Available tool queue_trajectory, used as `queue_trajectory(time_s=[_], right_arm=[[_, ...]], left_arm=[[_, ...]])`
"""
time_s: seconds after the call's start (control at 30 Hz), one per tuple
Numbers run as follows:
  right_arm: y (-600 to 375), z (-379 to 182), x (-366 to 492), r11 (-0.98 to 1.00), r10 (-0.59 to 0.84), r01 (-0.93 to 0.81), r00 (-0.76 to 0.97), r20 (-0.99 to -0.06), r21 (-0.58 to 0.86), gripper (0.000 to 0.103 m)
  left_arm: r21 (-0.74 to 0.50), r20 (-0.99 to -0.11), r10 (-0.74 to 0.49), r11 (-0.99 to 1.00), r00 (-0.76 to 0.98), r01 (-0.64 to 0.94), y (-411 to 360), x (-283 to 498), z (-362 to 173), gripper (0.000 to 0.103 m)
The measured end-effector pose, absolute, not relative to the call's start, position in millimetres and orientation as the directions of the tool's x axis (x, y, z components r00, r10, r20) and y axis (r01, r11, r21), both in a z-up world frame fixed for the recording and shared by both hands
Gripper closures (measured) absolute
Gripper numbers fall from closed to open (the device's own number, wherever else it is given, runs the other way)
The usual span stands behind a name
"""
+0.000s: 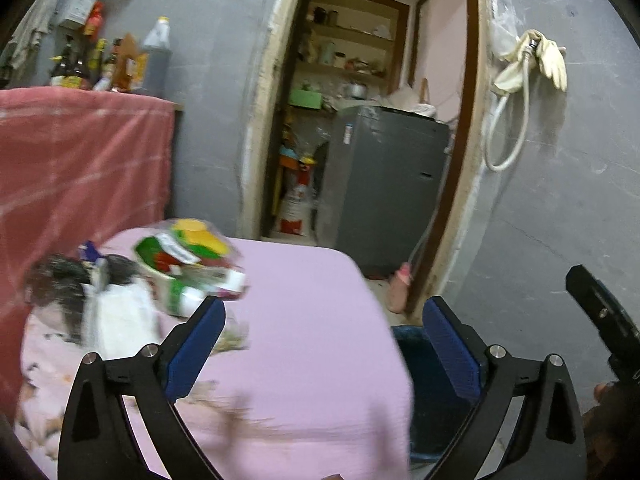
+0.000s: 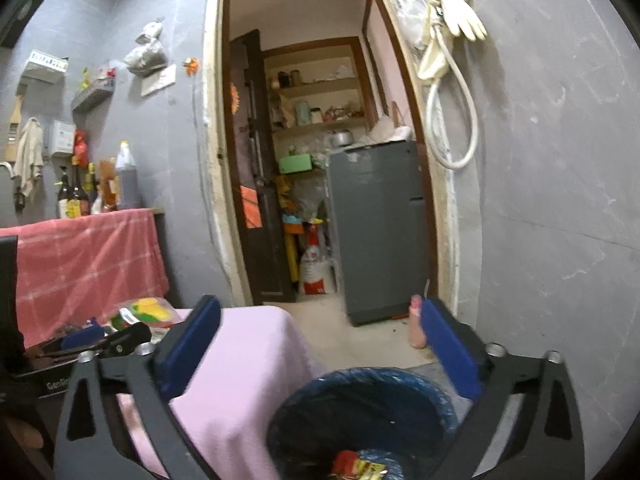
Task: Collect trash
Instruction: 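Reach the left tool to the white tissue while the right tool reaches the garlic bulb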
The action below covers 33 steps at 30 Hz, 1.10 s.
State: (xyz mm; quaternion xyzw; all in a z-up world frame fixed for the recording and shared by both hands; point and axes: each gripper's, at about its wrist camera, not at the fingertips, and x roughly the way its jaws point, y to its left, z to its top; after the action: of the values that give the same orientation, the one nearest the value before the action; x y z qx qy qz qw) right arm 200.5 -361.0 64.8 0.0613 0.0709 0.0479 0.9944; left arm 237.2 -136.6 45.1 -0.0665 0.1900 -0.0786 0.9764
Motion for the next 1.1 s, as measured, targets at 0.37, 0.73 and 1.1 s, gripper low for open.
queue_trajectory(time_s=[0.37, 0.73, 1.1], right_arm=[[-303, 66, 199, 0.97, 0.225, -0.207, 0.963, -0.148, 0.131, 0.0], [-243, 53, 229, 0.944, 0.327, -0.304, 0.913, -0.244, 0.127, 0.0], [-197, 31, 272, 0.902, 0.428, -0.41, 0.818, -0.384, 0.132, 0.0]], left_arm=[[-0.101, -0.346, -0.029, 0.995, 0.938, -0.006, -57, 197, 38, 0.006], [-0.098, -0.436, 0.077, 0.986, 0.897, -0.132, 8, 198, 20, 0.006], [-0.147, -0.555, 0.008, 0.983, 0.832, -0.107, 31, 223, 1, 0.007]])
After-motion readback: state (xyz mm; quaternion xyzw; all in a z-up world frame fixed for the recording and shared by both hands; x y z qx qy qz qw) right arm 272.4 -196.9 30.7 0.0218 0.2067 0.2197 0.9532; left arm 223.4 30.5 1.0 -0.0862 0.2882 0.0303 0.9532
